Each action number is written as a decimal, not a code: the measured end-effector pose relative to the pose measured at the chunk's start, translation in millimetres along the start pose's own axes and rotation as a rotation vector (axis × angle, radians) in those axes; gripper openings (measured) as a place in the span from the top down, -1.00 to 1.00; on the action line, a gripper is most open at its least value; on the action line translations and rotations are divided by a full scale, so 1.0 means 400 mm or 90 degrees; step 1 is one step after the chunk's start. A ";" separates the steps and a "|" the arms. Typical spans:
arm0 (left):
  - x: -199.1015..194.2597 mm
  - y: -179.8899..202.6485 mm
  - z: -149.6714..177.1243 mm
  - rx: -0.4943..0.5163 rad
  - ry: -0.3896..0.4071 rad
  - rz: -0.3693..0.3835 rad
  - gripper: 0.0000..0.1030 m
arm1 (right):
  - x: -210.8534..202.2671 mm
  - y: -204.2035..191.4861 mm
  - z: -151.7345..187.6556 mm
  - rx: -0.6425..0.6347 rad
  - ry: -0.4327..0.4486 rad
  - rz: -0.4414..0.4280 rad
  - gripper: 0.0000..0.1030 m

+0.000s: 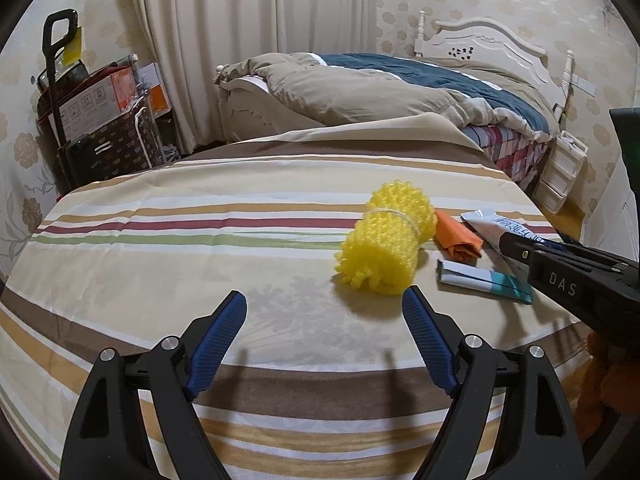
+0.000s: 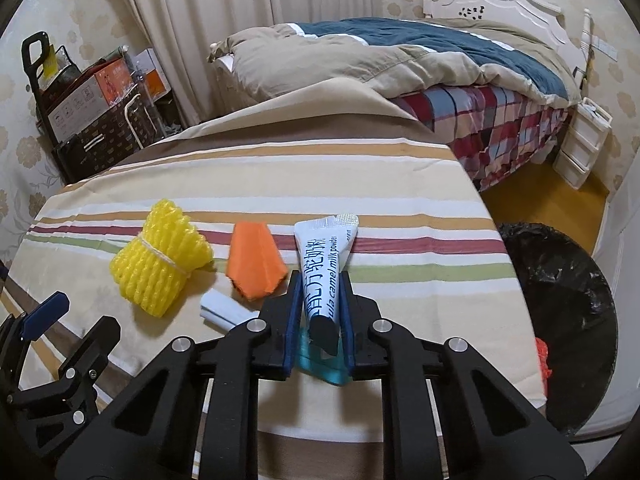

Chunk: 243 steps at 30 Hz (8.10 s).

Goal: Collect trash
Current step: 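Grasp the yellow mesh net with the left tool while the right tool holds the tube, then carry the yellow mesh net and toothpaste tube over the black bin, then open both tools to drop the net and tube into the bin, then move both open tools from the bin back to the bed, then close the left tool around the white-and-blue tube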

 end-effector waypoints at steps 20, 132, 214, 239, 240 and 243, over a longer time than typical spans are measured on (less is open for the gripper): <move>0.055 0.068 -0.045 0.016 -0.005 0.017 -0.58 | -0.017 0.150 0.019 0.041 0.015 0.043 0.67; -0.017 0.566 -0.012 0.143 0.004 0.118 -0.53 | -0.220 0.601 0.170 0.211 0.102 0.150 -0.02; -0.037 -0.022 0.079 -0.068 -0.045 -0.049 -0.54 | -0.033 -0.026 0.113 -0.056 -0.035 0.001 -0.31; 0.063 0.185 0.035 0.012 -0.091 0.003 -0.22 | -0.076 0.174 0.120 0.062 -0.008 0.012 -0.31; 0.067 0.185 0.039 0.017 -0.098 0.007 -0.18 | -0.075 0.173 0.120 0.061 -0.009 0.012 -0.31; 0.060 0.189 0.042 0.025 -0.089 0.012 0.10 | -0.072 0.165 0.117 0.053 -0.011 0.015 -0.31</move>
Point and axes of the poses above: each gripper's, at about its wrist camera, not at the fingertips, and x roughly the way its jaws point, y to its right, z to its underside, the point moved 7 cm from there along x, roughly the way its jaws point
